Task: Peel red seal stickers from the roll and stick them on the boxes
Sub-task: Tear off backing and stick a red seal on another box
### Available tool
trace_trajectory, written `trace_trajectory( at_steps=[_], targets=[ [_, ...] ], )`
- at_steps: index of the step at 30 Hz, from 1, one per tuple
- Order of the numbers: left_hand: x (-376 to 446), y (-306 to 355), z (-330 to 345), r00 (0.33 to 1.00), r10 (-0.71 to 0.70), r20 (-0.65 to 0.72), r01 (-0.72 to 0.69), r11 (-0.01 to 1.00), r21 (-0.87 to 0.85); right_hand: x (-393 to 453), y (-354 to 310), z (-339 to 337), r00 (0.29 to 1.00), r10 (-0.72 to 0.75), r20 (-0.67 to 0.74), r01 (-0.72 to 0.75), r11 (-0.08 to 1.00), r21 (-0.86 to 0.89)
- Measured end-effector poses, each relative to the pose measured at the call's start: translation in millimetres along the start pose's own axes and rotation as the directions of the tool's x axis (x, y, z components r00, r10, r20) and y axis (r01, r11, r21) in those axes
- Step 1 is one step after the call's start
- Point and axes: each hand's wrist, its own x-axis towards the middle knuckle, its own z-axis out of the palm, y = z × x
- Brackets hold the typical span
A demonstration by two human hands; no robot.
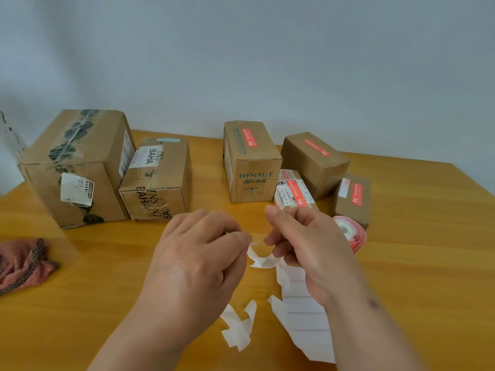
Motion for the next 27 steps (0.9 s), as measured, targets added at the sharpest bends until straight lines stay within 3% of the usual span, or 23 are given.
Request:
trace_trajectory(
  at_steps=[4,6,8,10,12,14,17,23,25,27],
  targets=[
    [-3,-2,0,0.998,-0.040,0.055,0.044,0.997,-0.068,2,2,0,0.999,-0.042,-0.020,0.042,0.999,0.024],
    [-3,-1,-5,0.968,-0.227,0.104,0.246,0.939,-0.239,2,2,0,0.996,-0.080,-0.030,0.081,0.995,0.051],
    [0,2,-13,0.852,-0.473,0.224,0.517,0.695,-0.501,2,2,0,0.991,-0.124,-0.042,0.127,0.989,0.075],
    [3,3,-16,0.721,-0.600,0.346,0.656,0.432,-0.619,0,0,2,0.986,-0.164,-0.035,0.166,0.983,0.083],
    [6,2,-13,0.624,-0.641,0.447,0.729,0.270,-0.630,-3,-3,6,0.981,-0.196,0.011,0.195,0.980,0.050],
    [8,2,-10,0.578,-0.647,0.497,0.745,0.169,-0.646,-5,-6,10,0.974,-0.216,0.066,0.216,0.976,0.003],
    [8,-5,-10,0.568,-0.667,0.482,0.742,0.161,-0.651,-3,-10,12,0.965,-0.242,0.106,0.250,0.965,-0.076],
    [8,-17,-16,0.612,-0.694,0.380,0.748,0.353,-0.562,4,-9,24,0.924,-0.374,0.078,0.374,0.847,-0.377],
    [8,-24,-19,0.595,-0.718,0.360,0.755,0.347,-0.556,9,-10,27,0.910,-0.411,0.043,0.395,0.834,-0.385],
    [9,-32,-22,0.563,-0.746,0.356,0.769,0.314,-0.557,13,-13,31,0.917,-0.399,0.027,0.390,0.878,-0.278]
  ],
)
